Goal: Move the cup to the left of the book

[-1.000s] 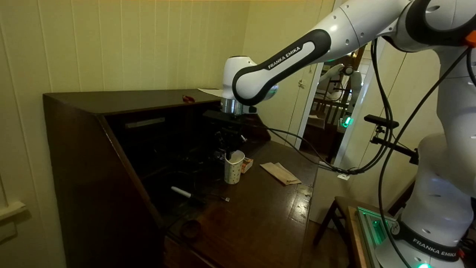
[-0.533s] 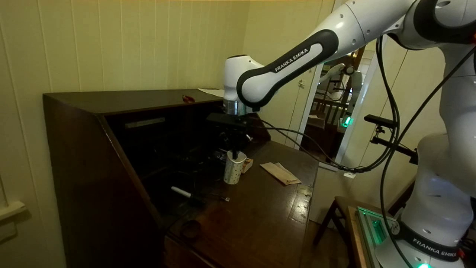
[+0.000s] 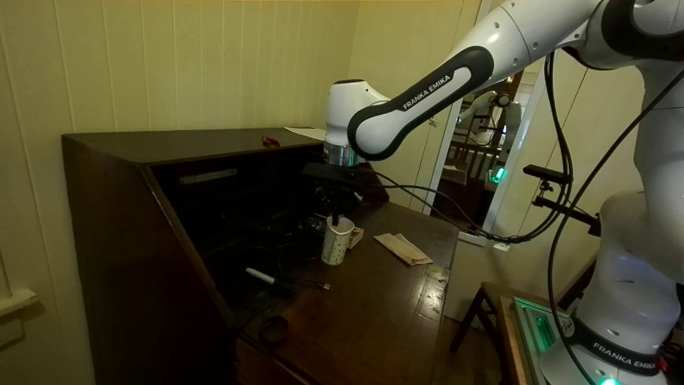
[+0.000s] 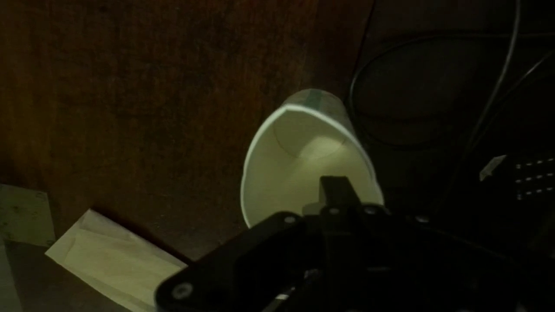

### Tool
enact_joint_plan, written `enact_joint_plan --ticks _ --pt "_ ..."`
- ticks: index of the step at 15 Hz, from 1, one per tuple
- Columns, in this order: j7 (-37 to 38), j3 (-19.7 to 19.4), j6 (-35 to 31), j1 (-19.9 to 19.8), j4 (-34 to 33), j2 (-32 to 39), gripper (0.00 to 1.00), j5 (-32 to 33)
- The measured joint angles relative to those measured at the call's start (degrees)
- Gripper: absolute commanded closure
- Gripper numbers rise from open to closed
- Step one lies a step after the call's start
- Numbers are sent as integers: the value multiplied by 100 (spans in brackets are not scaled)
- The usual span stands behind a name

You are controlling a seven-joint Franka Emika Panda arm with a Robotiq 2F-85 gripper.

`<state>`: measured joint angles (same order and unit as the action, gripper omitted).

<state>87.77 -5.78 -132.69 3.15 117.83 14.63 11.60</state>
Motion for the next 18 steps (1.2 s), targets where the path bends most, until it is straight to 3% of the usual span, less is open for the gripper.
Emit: enact_joint_plan --ticks 13,14,15,18 --pt "-155 2 -647 -9 400 -8 100 -13" --pt "-155 1 -679 -10 420 -8 96 -13" --pt "-155 1 -704 -10 436 -8 73 -13" --pt "-160 1 -742 -9 475 -8 64 -13"
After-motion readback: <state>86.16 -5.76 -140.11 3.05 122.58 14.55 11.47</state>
